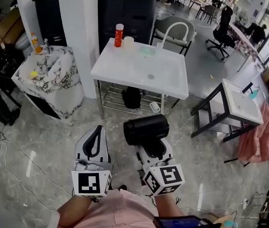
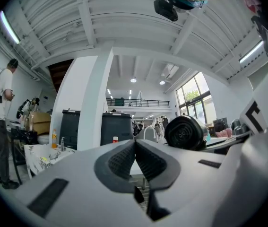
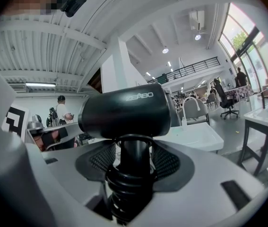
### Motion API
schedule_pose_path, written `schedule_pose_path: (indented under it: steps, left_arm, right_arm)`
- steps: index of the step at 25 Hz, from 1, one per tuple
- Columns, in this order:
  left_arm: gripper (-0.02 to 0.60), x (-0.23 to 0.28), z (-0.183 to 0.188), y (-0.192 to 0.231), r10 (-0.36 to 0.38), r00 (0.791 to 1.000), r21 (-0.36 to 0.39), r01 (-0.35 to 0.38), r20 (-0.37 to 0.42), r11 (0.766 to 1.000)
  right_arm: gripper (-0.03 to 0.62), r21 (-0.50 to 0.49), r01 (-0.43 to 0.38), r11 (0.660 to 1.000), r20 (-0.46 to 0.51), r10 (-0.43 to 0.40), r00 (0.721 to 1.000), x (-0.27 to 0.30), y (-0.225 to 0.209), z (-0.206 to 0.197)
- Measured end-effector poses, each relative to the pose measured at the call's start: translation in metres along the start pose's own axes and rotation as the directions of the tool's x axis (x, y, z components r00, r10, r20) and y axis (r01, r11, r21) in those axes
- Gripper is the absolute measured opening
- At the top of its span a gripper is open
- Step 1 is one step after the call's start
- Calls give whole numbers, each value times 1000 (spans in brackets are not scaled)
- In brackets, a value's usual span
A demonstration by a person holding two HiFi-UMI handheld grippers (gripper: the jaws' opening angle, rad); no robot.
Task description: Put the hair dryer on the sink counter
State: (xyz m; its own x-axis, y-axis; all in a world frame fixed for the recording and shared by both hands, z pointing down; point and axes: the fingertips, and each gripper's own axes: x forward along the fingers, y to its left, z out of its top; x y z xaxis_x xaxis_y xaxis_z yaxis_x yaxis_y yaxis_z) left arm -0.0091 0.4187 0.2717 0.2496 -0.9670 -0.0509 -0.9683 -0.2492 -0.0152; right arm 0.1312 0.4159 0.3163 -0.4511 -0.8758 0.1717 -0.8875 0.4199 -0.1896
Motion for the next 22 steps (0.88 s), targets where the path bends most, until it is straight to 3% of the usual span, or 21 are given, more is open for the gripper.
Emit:
schedule_pose_path:
  steps: [10,22]
  left_arm:
    - [9,114,-27,68,-20,999,-18,19,-32,1000]
    - [9,213,-2,137,-66,997,-5,67,44,998]
  right_arm:
    - [245,22,20,1000,-17,-20,1000,117,-20,8]
    - [244,-4,77,997,28,-77,997,220,-27,51]
